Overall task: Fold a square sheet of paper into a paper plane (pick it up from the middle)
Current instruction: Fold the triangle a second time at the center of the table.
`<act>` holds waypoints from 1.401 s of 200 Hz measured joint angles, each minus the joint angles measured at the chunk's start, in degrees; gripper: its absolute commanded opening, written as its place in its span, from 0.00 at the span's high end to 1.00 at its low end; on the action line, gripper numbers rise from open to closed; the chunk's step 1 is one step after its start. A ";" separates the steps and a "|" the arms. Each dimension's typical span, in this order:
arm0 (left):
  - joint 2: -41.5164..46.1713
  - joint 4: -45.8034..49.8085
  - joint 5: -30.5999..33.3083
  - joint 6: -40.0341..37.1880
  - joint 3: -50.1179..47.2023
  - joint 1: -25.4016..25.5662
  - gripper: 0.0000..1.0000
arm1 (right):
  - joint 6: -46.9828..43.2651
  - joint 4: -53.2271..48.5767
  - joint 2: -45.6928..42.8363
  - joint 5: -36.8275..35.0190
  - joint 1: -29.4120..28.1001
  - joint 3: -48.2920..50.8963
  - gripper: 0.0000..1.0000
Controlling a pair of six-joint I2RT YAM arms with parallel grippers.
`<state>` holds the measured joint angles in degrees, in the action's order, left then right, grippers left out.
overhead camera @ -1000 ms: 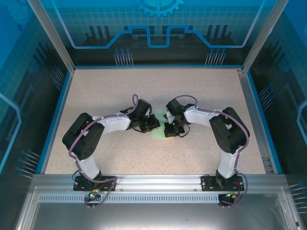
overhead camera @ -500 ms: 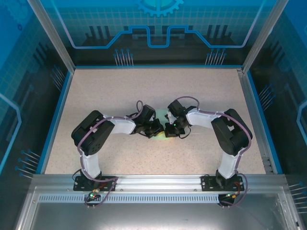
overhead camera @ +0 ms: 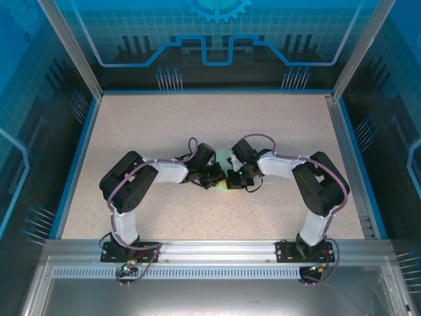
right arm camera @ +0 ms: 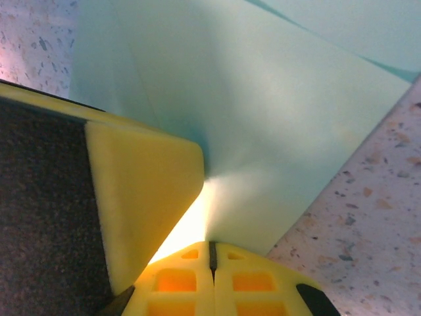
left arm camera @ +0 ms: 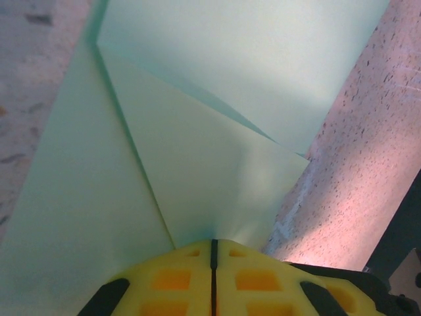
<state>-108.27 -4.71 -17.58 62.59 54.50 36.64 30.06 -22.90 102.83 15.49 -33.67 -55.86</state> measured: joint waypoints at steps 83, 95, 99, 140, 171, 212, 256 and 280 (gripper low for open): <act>-0.52 3.17 0.72 -7.10 2.32 -5.92 0.89 | -2.03 -0.44 0.11 -0.48 -0.17 -0.28 1.00; -1.25 3.82 1.01 -8.46 3.54 -7.34 0.89 | -2.23 -0.72 0.31 -0.48 -0.17 -0.52 1.00; -1.44 4.02 1.03 -8.72 3.89 -7.67 0.89 | -2.27 -0.79 0.31 -0.48 -0.17 -0.52 1.00; -3.02 6.08 -0.02 -12.24 6.54 -9.35 0.89 | -2.51 -1.22 0.44 -0.50 -0.20 -0.87 1.00; -2.99 7.19 0.17 -15.19 7.80 -10.29 0.88 | -2.49 -1.57 0.46 -0.50 -0.20 -1.11 1.00; 1.95 7.02 -0.74 -16.48 6.69 -10.21 0.88 | -2.51 -1.75 0.46 -0.48 -0.22 -1.25 1.00; 2.62 5.53 -2.75 -16.41 6.01 -7.30 0.89 | -2.49 -1.81 0.46 -0.35 -0.20 -1.27 1.00; 0.37 5.31 -3.30 -16.24 6.01 -6.73 0.89 | -2.54 -1.81 0.44 -0.13 -0.13 -1.27 1.00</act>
<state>-107.90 0.60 -20.88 46.35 60.51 29.91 27.53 -24.71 103.26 15.35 -33.80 -57.12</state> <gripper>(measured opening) 0.110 0.042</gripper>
